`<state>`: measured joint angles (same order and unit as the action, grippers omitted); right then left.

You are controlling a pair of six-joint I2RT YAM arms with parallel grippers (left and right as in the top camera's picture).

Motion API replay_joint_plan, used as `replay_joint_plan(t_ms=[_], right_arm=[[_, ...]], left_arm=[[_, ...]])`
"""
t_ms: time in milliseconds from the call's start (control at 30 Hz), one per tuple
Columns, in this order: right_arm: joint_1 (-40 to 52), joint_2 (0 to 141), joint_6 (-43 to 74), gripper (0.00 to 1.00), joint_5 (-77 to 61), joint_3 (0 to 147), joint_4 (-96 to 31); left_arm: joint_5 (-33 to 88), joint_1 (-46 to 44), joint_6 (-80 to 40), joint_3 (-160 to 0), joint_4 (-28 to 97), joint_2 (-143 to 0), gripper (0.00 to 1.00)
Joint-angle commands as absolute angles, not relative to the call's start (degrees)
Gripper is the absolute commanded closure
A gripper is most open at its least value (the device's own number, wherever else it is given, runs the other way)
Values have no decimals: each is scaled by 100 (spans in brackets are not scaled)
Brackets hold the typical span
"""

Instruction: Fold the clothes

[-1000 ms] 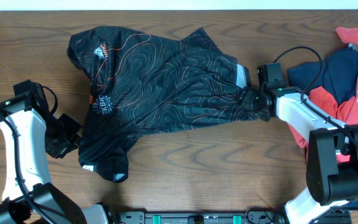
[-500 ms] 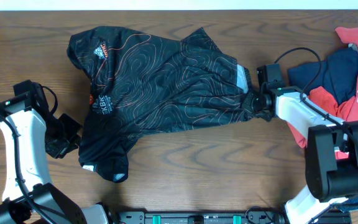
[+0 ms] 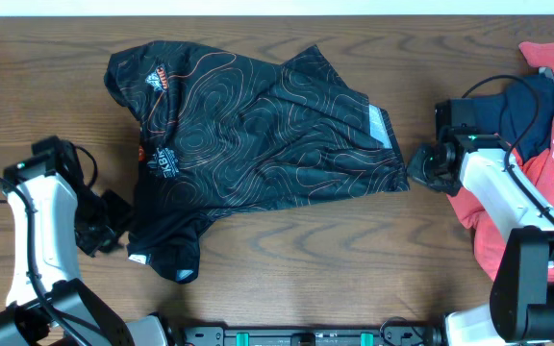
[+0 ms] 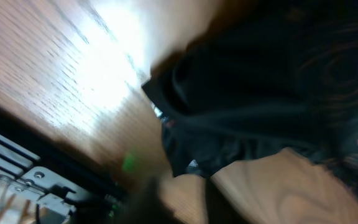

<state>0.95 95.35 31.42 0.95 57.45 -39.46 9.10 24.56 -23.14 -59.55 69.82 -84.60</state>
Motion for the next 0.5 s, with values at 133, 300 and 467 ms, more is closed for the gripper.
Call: replay_joint_plan(t_ms=[133,300,467], right_arm=[[82,9504,2862,68,-226,5747,-4005],[82,9504,2860,66,-287,5747,-4012],[82,9504,2860,66,-307,5747,-4010]], left_arm=[[989,2438,-2270,-5304,6412,-8390,20],[1017,2438,-2274,-4827,5647,-8414,16],[1494,2394,-2272,-4466,5052,-8521,16]])
